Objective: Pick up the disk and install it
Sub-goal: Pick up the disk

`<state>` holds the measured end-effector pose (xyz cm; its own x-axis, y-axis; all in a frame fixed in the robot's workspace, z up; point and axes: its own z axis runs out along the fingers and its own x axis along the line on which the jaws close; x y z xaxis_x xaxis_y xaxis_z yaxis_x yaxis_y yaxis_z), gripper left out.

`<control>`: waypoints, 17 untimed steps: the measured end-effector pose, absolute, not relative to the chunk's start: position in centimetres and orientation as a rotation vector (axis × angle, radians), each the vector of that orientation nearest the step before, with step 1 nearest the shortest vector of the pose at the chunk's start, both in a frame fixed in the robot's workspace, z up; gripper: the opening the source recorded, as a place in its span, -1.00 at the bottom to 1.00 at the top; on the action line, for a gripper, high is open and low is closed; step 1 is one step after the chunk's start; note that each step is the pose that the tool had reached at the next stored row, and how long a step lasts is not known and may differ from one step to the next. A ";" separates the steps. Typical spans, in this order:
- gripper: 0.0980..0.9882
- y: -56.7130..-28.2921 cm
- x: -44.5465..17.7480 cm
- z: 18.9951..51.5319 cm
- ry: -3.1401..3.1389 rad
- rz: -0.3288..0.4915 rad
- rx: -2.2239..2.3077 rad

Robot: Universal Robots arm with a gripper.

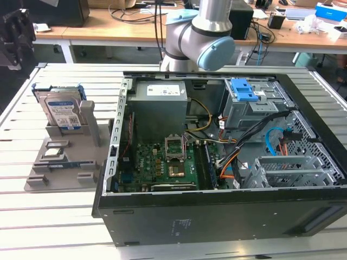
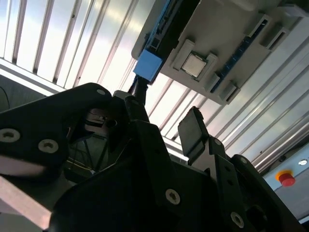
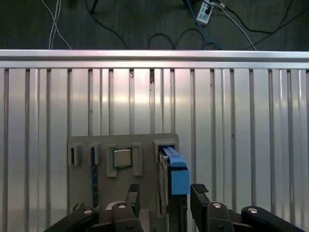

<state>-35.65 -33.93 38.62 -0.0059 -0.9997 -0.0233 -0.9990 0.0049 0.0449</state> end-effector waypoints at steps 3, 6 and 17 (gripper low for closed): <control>0.00 -33.5 -35.5 38.5 -2.216 -0.075 2.204; 0.00 -33.3 -35.3 38.5 -2.216 -0.075 2.204; 0.00 -32.6 -35.0 38.3 -2.216 -0.075 2.204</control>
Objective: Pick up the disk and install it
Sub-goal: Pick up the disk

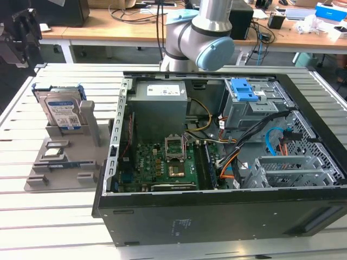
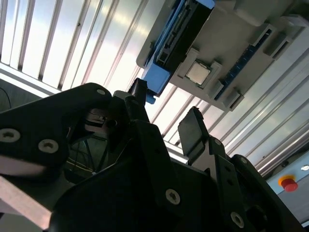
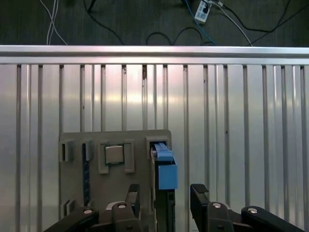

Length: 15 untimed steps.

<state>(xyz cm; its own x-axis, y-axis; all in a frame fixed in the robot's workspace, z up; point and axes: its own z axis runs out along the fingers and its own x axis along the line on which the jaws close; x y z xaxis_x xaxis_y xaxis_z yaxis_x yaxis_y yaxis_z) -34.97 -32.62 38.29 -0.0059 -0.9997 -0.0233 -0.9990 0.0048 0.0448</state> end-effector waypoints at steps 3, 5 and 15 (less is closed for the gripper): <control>0.00 -32.5 -34.9 38.2 -2.216 -0.075 2.204; 0.00 -32.3 -34.7 38.1 -2.216 -0.075 2.204; 0.00 -32.1 -34.4 37.5 -2.216 -0.075 2.204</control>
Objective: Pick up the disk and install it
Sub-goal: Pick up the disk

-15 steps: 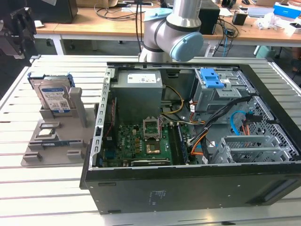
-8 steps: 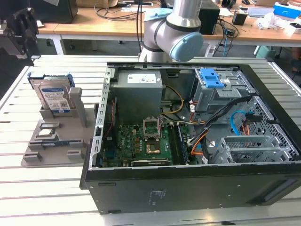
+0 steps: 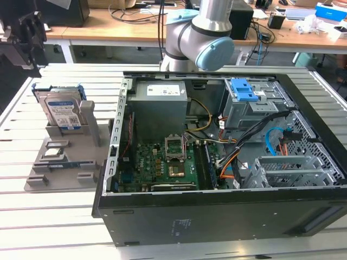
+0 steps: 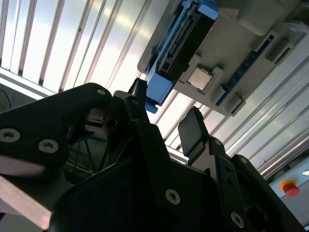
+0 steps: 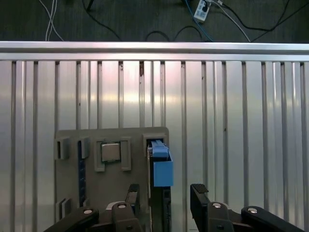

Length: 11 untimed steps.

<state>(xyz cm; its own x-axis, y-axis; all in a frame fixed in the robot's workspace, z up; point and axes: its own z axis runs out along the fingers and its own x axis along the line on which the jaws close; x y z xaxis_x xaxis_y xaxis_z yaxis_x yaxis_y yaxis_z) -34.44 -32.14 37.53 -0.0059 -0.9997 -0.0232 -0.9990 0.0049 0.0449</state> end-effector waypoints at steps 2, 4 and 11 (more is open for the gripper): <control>0.00 -32.1 -34.4 37.3 -2.216 -0.075 2.204; 0.00 -32.1 -34.3 36.9 -2.216 -0.075 2.204; 0.00 -32.1 -34.3 35.3 -2.216 -0.075 2.204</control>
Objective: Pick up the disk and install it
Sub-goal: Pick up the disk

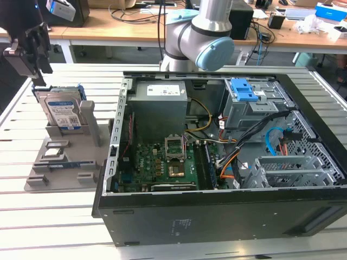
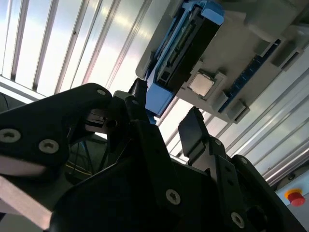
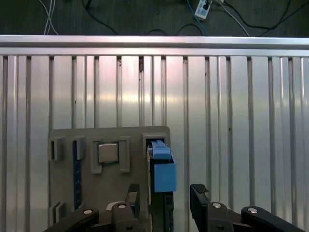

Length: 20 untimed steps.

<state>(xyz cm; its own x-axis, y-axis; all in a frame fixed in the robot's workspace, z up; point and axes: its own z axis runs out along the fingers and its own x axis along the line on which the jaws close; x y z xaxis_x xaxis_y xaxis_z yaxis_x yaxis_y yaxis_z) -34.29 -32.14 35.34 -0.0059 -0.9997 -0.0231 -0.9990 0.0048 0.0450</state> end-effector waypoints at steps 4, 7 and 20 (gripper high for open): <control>0.00 -32.1 -34.3 33.9 -2.216 -0.075 2.204; 0.00 -32.1 -34.3 33.2 -2.216 -0.075 2.204; 0.00 -32.1 -34.3 30.2 -2.216 -0.075 2.204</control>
<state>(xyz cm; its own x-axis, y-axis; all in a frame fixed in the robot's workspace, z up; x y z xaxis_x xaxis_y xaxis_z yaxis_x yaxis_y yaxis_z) -34.29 -32.13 30.16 -0.0059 -0.9997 -0.0231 -0.9990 0.0048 0.0450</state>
